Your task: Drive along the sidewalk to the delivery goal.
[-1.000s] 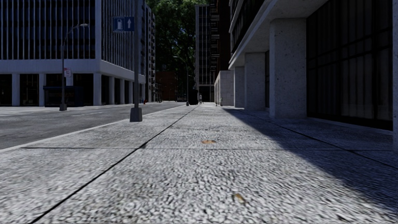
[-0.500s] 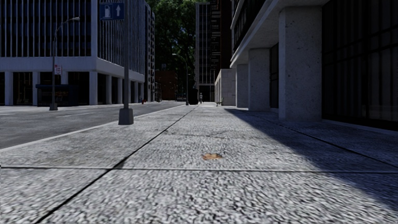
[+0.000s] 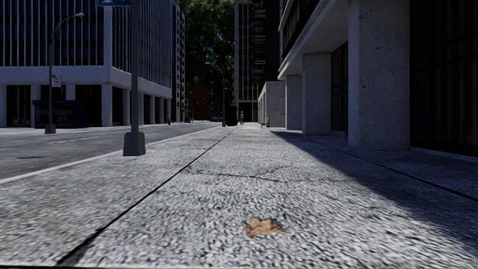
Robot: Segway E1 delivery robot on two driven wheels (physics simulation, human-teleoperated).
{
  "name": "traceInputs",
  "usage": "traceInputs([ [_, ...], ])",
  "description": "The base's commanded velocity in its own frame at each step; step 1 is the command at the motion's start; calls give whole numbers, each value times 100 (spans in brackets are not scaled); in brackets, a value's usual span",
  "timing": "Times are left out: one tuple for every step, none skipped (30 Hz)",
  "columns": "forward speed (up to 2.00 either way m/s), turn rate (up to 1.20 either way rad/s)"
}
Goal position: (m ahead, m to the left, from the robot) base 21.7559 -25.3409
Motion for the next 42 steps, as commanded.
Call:
traceInputs([
  [200,0],
  [200,0],
  [200,0],
  [200,0],
  [200,0],
  [200,0],
  [200,0],
  [200,0],
  [200,0],
  [200,0],
  [200,0],
  [200,0],
  [200,0],
  [200,0],
  [200,0],
  [200,0],
  [200,0],
  [200,0],
  [200,0],
  [200,0],
  [200,0],
  [200,0],
  [200,0],
  [200,0],
  [200,0],
  [200,0],
  [200,0],
  [200,0],
  [200,0],
  [200,0],
  [200,0],
  [200,0],
  [200,0],
  [200,0],
  [200,0],
  [200,0],
  [200,0],
  [200,0],
  [200,0],
  [200,0],
  [200,0],
  [200,0],
])
